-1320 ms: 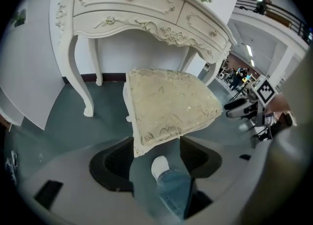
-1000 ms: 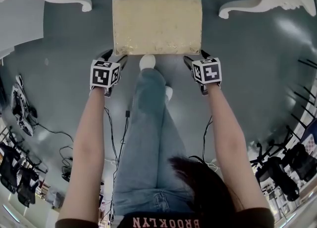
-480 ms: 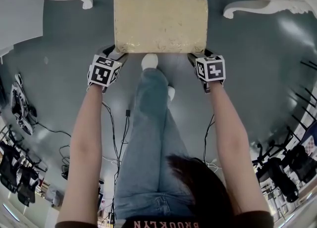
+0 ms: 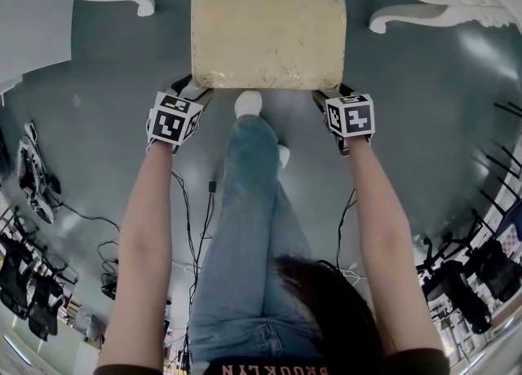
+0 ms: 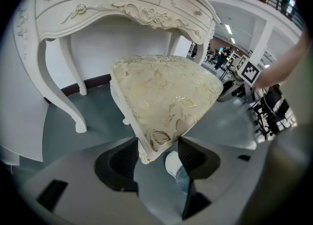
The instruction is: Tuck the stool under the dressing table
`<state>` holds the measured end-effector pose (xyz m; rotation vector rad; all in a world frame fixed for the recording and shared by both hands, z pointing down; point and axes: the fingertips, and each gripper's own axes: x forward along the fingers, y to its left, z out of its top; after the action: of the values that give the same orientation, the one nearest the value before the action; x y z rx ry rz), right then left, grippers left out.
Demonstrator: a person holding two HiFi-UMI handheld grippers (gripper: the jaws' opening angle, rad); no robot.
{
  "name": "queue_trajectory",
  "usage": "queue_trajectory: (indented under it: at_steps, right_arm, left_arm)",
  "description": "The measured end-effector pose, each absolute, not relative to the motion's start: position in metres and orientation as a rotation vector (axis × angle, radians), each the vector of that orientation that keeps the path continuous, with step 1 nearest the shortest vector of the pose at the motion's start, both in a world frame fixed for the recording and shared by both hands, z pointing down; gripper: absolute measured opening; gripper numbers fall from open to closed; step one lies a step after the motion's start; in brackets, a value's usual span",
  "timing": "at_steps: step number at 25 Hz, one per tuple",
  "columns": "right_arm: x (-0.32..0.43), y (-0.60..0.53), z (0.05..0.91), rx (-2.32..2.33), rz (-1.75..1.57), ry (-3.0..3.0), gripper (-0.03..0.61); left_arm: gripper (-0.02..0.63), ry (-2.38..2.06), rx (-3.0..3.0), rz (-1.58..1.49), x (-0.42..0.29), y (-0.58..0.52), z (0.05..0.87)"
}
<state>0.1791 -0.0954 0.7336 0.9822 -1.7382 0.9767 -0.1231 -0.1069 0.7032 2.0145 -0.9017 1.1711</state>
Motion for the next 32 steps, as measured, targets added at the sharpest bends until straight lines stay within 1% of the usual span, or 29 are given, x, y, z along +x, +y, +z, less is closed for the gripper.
queue_trajectory:
  at_steps: [10,25,32]
  right_arm:
    - [0.171,-0.124,0.733,1.019,0.969,-1.742,0.261]
    - [0.181,-0.211,0.731,1.126,0.874,-1.834,0.245]
    - [0.185,-0.248,0.731,1.192,0.812,-1.875,0.229]
  left_arm:
    - [0.239,-0.941,2.034,1.203,-0.133,-0.149,0.698]
    - [0.238,-1.048,2.14,1.123,-0.123,-0.23,0.695]
    - [0.236,-1.096,2.198,1.08,-0.121,-0.265,0.695]
